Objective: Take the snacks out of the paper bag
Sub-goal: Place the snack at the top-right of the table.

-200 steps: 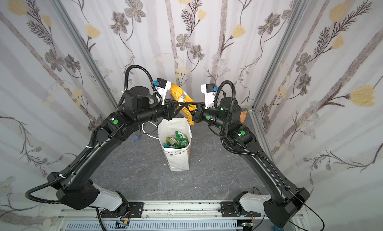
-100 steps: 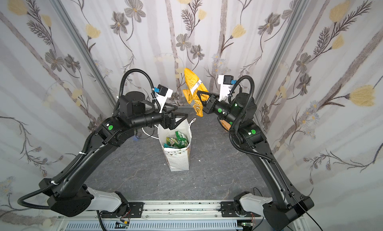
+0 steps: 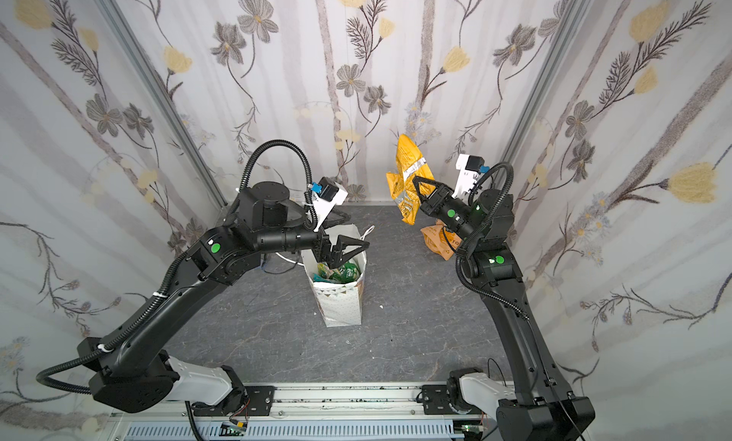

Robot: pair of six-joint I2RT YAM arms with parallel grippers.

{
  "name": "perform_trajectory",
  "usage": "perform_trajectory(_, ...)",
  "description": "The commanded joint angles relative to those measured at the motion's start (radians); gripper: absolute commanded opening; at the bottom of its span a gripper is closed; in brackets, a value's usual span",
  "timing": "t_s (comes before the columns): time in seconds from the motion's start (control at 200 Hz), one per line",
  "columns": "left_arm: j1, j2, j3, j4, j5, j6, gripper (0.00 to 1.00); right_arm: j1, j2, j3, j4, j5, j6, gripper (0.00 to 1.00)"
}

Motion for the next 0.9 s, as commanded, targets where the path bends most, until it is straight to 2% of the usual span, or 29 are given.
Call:
perform_trajectory(0.0,-0.016,0.007,0.017,-0.026,-0.018,0.053,1.00,-0.052,-0.005,-0.070,0.118,-0.049,0.082,0.00)
perform_trajectory(0.315,-0.073,0.023,0.035,-0.076,-0.103,0.111,1.00,-0.177,0.052,-0.292,0.229,-0.097,0.119,0.00)
perform_trajectory(0.55,-0.090,0.025,0.042,-0.099,-0.141,0.129,1.00,-0.222,0.198,-0.403,0.309,-0.173,0.118,0.00)
perform_trajectory(0.709,-0.098,0.025,0.040,-0.105,-0.156,0.131,1.00,-0.217,0.350,-0.403,0.379,-0.205,0.127,0.00)
perform_trajectory(0.894,-0.106,0.019,0.031,-0.116,-0.185,0.132,1.00,-0.180,0.547,-0.281,0.438,-0.229,0.162,0.00)
